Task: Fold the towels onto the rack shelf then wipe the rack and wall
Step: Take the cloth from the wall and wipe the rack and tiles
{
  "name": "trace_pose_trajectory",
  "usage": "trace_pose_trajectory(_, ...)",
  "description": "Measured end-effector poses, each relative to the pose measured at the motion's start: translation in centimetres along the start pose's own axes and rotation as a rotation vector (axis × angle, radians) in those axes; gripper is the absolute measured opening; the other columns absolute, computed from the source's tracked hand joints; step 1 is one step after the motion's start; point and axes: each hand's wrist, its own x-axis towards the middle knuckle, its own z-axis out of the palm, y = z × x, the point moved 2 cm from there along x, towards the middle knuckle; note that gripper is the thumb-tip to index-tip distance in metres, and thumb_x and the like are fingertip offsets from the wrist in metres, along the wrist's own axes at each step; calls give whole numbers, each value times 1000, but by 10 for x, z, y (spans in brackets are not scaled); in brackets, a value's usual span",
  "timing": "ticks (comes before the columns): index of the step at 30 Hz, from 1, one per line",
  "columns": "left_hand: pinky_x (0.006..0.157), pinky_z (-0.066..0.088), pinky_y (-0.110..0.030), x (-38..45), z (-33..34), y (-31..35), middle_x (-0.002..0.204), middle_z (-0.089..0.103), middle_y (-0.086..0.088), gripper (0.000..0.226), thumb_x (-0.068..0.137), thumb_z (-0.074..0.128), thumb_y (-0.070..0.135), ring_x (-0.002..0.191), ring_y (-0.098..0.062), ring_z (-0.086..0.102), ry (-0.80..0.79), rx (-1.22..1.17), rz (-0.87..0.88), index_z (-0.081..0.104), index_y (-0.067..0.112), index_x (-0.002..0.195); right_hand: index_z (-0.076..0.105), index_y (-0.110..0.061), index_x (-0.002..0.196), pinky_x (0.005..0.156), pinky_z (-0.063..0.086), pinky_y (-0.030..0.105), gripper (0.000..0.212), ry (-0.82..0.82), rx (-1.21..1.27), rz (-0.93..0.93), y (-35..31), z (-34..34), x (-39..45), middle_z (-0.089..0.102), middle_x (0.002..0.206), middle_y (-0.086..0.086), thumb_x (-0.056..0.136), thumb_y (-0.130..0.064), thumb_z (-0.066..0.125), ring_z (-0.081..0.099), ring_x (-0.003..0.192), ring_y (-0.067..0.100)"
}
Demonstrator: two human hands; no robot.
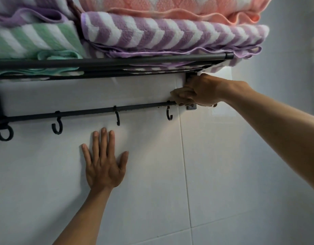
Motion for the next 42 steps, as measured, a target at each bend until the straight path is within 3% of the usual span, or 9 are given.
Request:
trace_pose_trajectory(3,122,3,-61,0,0,-1,169,7,-8,78,98,26,58,156,-27,1,-4,-6,-9,16,13,161,60,-14,102,55,38,25,27,88,64,27,9,9,-9,61,95,8,106,-37,44,51,67,15)
trace_pose_trajectory(7,123,1,-60,0,-1,1,169,6,-7,77,98,27,57,156,-26,-1,-13,-17,-16,15,14,161,57,-10,97,66,31,33,31,417,260,87,10,35,-24,61,90,13,107,-34,40,43,73,30)
trace_pose_trajectory(12,123,0,-59,0,-1,1,169,6,-7,79,97,28,58,157,-26,-1,-5,-24,-22,16,13,160,55,-25,87,65,56,49,32,1037,1151,510,-24,86,-62,61,76,-5,102,-50,42,62,71,27)
trace_pose_trajectory(17,123,-1,-60,0,-1,1,169,5,-7,79,96,28,57,156,-26,-2,2,-29,-11,15,14,161,63,-17,97,42,37,23,44,710,2108,894,-50,122,-67,62,69,6,104,-54,40,60,52,27)
trace_pose_trajectory(21,122,-1,-60,1,0,0,170,5,-7,79,96,29,57,156,-26,-2,7,-29,-12,15,14,161,57,-14,83,60,53,43,35,594,2534,618,-59,121,-49,47,67,9,102,-23,29,49,51,27)
trace_pose_trajectory(28,123,-2,-60,1,-1,2,169,8,-9,80,95,31,56,156,-27,0,26,-21,-18,18,9,159,51,-10,67,48,47,26,41,481,2462,637,-66,99,-28,51,61,9,103,-19,35,51,51,21)
trace_pose_trajectory(33,122,-1,-60,1,-2,3,168,11,-10,81,95,32,57,156,-29,2,45,-15,-21,21,8,159,62,-13,103,54,51,26,16,469,2315,647,-71,101,-20,67,79,8,105,-20,48,63,63,19)
trace_pose_trajectory(38,122,-3,-59,1,0,3,169,11,-9,82,94,33,57,156,-28,2,38,-20,-32,18,10,160,65,-9,96,67,52,32,17,487,2206,535,-71,114,-19,67,80,7,103,-5,50,65,66,16)
trace_pose_trajectory(42,122,-2,-60,2,0,2,169,7,-7,81,95,31,57,157,-25,-2,17,-11,-38,16,12,160,69,-3,101,52,53,28,12,511,2225,564,-63,114,-22,68,84,10,100,-7,58,64,65,20)
